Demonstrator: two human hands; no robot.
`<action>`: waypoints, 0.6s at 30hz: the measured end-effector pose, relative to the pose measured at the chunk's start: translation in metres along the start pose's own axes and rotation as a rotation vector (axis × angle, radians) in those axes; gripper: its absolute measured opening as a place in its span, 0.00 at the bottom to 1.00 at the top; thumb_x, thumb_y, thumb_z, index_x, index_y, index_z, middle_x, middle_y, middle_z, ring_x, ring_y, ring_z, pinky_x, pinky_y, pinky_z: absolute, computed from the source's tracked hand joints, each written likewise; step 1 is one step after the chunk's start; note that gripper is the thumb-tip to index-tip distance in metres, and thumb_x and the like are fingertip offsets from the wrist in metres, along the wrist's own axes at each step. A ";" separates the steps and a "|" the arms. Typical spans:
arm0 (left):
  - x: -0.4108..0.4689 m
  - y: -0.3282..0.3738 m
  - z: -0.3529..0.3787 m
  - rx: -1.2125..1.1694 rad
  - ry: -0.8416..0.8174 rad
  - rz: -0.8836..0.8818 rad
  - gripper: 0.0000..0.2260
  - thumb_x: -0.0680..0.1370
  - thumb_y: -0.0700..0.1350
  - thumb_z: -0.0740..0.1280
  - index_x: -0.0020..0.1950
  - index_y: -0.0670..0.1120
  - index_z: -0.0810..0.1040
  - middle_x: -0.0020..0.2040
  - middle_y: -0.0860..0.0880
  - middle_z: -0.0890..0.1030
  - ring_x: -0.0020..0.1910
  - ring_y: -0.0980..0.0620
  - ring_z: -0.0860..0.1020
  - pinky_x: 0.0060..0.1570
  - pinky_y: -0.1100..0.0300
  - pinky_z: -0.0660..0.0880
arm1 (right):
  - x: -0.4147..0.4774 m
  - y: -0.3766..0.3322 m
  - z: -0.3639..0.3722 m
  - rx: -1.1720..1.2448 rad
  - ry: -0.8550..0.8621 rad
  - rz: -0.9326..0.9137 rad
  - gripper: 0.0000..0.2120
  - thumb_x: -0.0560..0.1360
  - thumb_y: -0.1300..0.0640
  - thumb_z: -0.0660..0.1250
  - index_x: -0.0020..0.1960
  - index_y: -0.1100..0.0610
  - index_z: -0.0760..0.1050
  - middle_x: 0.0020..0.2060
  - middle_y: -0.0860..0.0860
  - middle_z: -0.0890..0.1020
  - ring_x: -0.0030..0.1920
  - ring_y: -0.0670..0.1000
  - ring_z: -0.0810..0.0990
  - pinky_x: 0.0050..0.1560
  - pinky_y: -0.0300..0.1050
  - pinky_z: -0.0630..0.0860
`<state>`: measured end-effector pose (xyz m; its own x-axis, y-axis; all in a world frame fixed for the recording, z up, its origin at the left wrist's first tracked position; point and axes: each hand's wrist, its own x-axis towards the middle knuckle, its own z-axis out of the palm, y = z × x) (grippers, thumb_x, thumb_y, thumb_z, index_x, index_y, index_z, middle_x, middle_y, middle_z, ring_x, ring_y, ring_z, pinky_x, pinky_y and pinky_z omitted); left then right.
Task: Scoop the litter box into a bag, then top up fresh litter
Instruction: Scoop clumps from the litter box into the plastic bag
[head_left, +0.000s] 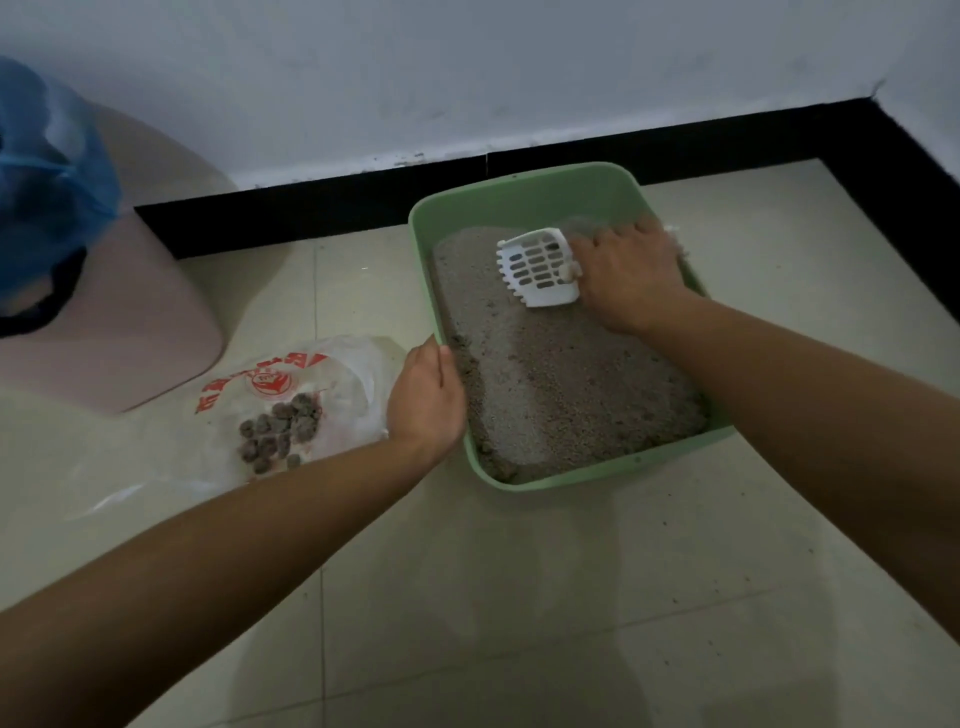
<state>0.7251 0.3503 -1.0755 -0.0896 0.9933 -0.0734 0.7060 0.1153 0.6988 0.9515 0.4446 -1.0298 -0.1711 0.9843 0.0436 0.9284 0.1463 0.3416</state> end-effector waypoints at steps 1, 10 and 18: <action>-0.001 -0.002 0.002 -0.014 0.017 0.000 0.16 0.84 0.49 0.49 0.54 0.42 0.73 0.52 0.44 0.77 0.48 0.49 0.72 0.48 0.60 0.65 | 0.004 -0.001 0.003 -0.007 0.006 -0.025 0.20 0.76 0.49 0.66 0.66 0.54 0.70 0.55 0.56 0.81 0.53 0.56 0.79 0.60 0.53 0.68; -0.002 -0.005 0.007 -0.160 0.068 -0.004 0.16 0.84 0.49 0.49 0.60 0.45 0.74 0.52 0.49 0.76 0.50 0.52 0.72 0.50 0.61 0.66 | 0.006 -0.020 0.014 0.078 0.052 -0.442 0.26 0.81 0.42 0.50 0.75 0.52 0.64 0.59 0.56 0.80 0.57 0.54 0.78 0.62 0.51 0.66; -0.001 -0.007 0.008 -0.192 0.068 0.021 0.15 0.84 0.48 0.50 0.58 0.44 0.75 0.52 0.49 0.76 0.50 0.53 0.72 0.50 0.61 0.66 | -0.011 -0.009 0.025 0.232 0.092 -0.614 0.30 0.75 0.38 0.50 0.65 0.54 0.76 0.44 0.53 0.85 0.43 0.53 0.81 0.52 0.49 0.71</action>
<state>0.7259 0.3485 -1.0858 -0.1277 0.9917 -0.0134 0.5622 0.0835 0.8228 0.9534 0.4350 -1.0566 -0.7097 0.7044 -0.0109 0.6985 0.7056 0.1194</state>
